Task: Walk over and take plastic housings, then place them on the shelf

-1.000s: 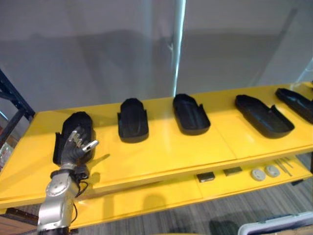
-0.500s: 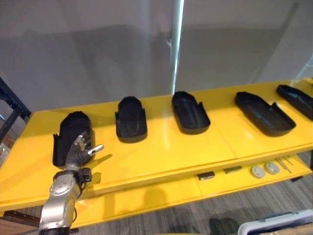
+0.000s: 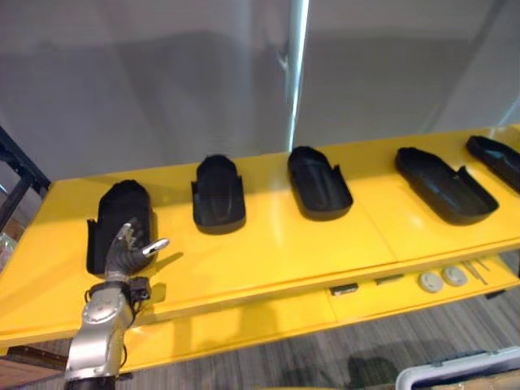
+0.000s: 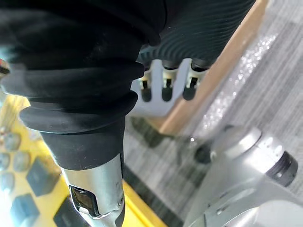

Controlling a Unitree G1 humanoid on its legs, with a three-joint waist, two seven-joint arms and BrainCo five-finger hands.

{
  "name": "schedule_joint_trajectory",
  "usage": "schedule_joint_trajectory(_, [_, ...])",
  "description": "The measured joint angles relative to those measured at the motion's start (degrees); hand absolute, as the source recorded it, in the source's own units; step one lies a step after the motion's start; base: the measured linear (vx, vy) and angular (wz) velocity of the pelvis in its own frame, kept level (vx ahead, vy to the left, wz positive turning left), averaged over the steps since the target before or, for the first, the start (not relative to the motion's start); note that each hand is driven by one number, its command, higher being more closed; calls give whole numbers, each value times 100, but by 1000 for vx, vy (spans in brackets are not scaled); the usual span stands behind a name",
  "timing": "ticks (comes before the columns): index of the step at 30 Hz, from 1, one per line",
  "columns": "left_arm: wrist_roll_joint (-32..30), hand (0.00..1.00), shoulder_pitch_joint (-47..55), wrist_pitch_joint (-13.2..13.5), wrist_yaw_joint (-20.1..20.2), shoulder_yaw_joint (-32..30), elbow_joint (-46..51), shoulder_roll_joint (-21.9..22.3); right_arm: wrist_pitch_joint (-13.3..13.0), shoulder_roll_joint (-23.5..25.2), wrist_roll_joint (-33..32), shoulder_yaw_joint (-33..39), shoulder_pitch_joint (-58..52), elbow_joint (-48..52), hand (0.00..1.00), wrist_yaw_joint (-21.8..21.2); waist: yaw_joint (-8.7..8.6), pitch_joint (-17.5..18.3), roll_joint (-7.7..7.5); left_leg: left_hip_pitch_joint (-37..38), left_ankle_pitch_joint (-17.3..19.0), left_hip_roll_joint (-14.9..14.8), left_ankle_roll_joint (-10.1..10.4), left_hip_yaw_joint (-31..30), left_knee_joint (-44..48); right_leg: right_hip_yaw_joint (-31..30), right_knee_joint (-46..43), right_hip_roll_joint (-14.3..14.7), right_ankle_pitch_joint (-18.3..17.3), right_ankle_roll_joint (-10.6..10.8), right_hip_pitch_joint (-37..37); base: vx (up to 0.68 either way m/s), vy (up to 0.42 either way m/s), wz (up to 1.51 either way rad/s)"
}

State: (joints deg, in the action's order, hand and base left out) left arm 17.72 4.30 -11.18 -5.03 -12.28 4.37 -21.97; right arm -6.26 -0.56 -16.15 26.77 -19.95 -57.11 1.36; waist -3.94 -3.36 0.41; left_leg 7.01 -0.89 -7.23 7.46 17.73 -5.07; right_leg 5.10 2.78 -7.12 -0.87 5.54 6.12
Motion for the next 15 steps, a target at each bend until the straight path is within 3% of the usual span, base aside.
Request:
schedule_joint_trajectory(2, [-93, 0, -55, 420, -109, 3, 46, 0, -17, -1, -1, 0, 0, 0, 0, 0, 1, 0, -7, -1, -1, -1, 0, -6, 0, 5, -2, 1, 0, 0, 1, 0, 0, 0])
schedule_joint_trajectory(7, [-258, 0, -112, 978, -103, 75, 412, 0, -18, -1, 2, -15, -1, 0, 0, -2, 0, -5, -20, 3, -2, 2, -2, -9, 0, 8, -18, -4, -3, 5, 0, 0, 0, 0])
schedule_joint_trajectory(15, [-292, 0, -119, 991, -19, 608, 526, 9, -16, -15, 398, -131, -58, -10, 0, -154, -8, -48, -59, -130, -48, 64, -37, -329, -1, 308, -57, -69, -81, 45, 43, -5, -4, 19])
